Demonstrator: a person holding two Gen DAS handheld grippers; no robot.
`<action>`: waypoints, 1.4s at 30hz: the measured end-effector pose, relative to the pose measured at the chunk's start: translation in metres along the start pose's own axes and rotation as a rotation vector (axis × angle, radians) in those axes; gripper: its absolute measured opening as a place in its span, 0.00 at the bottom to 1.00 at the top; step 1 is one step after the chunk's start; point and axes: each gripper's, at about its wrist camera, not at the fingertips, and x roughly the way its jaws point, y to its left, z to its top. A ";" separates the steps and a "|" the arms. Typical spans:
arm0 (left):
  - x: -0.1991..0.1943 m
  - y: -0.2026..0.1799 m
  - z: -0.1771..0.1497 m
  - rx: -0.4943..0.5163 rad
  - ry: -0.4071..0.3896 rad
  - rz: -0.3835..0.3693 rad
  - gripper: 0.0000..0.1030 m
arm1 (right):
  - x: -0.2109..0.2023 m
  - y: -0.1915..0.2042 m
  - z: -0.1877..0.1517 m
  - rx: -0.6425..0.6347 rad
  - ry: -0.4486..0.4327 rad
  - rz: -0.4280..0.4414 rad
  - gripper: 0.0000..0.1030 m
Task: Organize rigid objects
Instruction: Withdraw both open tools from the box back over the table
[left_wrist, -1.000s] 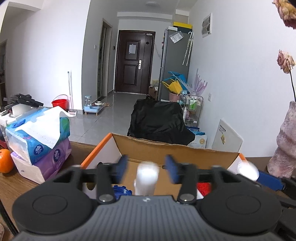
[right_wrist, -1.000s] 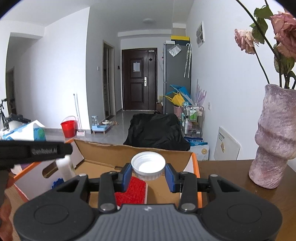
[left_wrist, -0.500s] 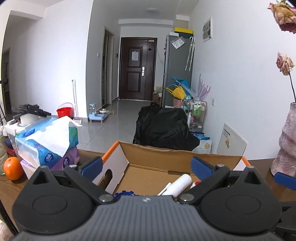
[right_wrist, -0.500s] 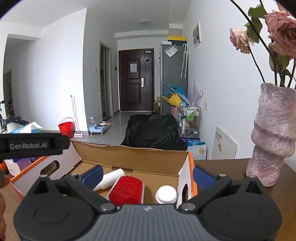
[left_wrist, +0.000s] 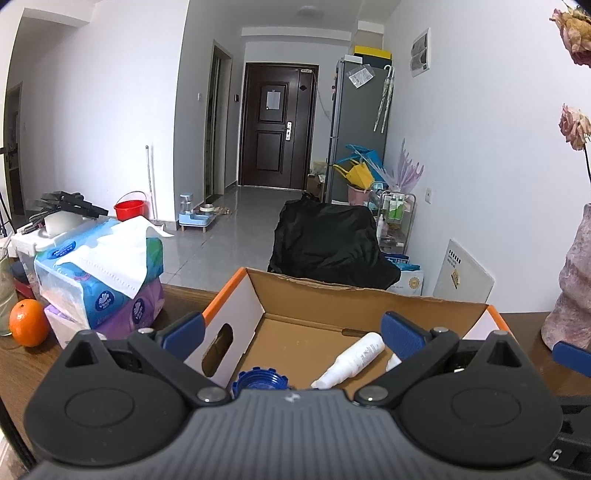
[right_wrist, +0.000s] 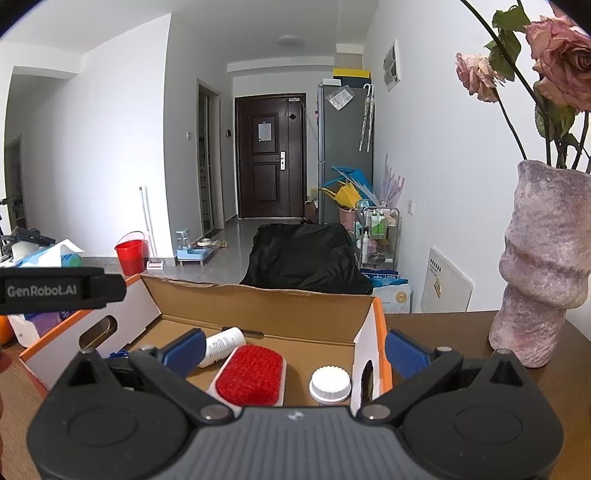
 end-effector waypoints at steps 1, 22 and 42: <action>0.000 0.000 -0.001 0.003 0.000 0.001 1.00 | -0.001 0.000 0.000 -0.001 -0.001 0.000 1.00; -0.034 0.022 -0.023 -0.035 -0.009 0.016 1.00 | -0.044 -0.004 -0.015 -0.016 -0.039 0.008 1.00; -0.117 0.053 -0.065 -0.042 -0.010 0.028 1.00 | -0.127 0.012 -0.054 -0.035 -0.034 0.062 1.00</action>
